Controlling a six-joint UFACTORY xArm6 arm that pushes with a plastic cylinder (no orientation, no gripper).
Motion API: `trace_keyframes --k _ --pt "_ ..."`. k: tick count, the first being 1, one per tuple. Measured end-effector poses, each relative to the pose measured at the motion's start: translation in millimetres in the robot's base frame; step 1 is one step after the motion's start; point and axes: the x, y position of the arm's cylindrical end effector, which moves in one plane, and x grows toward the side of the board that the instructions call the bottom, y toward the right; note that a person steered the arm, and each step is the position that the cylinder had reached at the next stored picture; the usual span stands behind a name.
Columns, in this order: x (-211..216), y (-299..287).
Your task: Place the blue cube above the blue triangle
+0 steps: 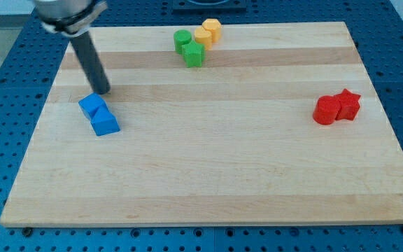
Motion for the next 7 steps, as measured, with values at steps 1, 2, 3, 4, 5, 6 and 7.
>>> trace_keyframes --k 1,2,3,4,5,6,7 --pt "0 0" --pt "0 -1" --pt "-6 -40" --pt "12 -63" --pt "46 -72" --pt "84 -69" --pt "97 -59"
